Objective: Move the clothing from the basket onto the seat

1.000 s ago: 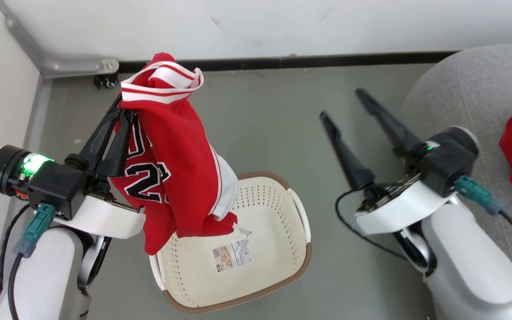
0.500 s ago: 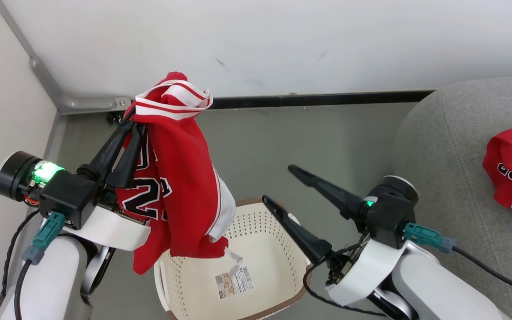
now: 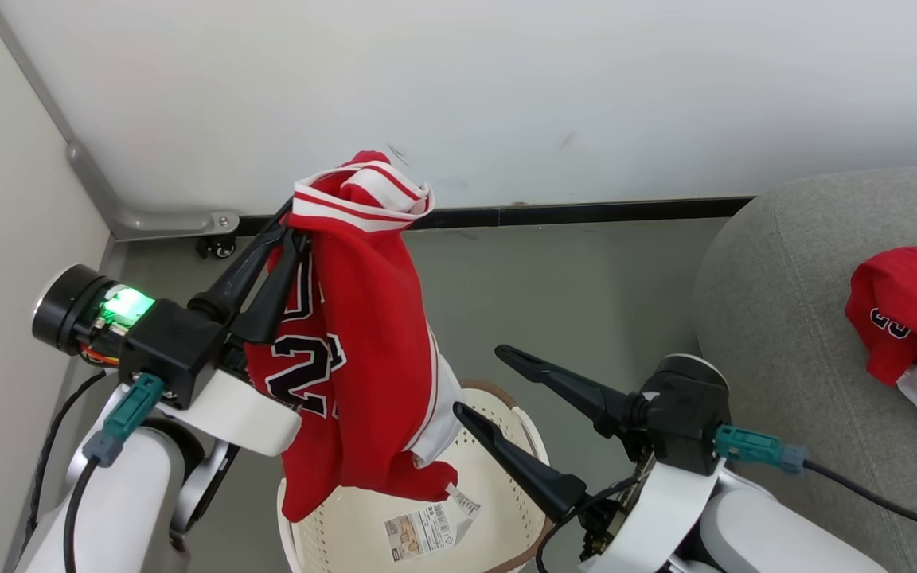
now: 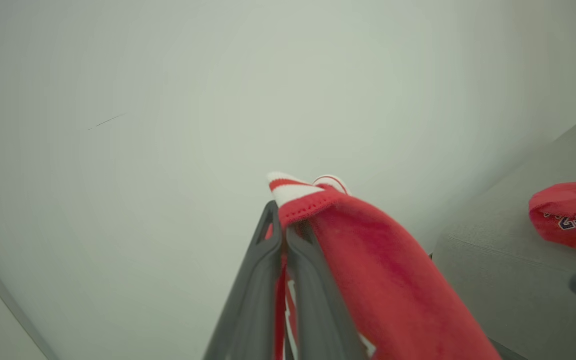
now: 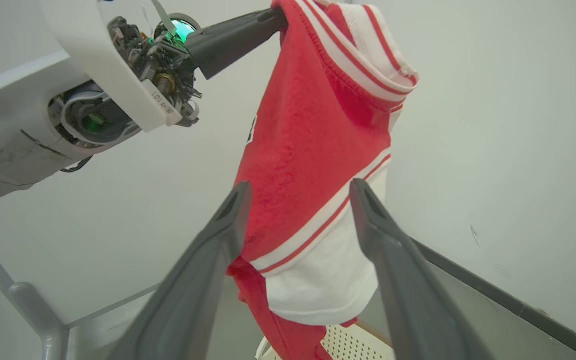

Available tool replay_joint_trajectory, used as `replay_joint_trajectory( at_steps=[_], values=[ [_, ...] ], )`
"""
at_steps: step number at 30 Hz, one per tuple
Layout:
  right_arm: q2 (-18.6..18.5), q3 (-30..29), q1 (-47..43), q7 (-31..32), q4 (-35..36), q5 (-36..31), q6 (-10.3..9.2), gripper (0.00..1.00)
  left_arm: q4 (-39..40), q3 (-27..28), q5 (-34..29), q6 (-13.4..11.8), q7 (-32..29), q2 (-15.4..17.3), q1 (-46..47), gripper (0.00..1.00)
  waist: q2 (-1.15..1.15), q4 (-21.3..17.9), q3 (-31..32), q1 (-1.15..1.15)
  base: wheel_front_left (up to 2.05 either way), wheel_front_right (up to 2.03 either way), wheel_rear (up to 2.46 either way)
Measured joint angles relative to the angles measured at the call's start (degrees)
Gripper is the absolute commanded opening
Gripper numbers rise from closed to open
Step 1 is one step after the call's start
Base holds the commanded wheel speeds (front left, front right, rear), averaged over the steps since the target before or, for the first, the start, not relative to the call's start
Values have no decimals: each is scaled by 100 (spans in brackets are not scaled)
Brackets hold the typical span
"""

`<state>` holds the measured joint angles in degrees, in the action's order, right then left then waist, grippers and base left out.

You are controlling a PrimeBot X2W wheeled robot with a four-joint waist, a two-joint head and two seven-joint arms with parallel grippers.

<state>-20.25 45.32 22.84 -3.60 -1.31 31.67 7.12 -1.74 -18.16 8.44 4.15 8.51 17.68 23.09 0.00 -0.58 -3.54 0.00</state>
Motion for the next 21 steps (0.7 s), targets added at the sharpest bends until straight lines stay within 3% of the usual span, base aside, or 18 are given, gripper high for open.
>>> replay_joint_trajectory(
  at_steps=[9, 21],
  values=[
    [55, 127, -191, 0, -92, 162, 0, 100, 186, -198, 0, 49, -344, -100, 160, 0, 0, 38, 94, 0, 0, 0, 0],
    [586, 366, -192, -11, -494, 433, 0, 100, 290, -427, -44, 49, -870, -233, 385, 0, 0, 149, 115, 0, 0, 0, 0]
  ],
)
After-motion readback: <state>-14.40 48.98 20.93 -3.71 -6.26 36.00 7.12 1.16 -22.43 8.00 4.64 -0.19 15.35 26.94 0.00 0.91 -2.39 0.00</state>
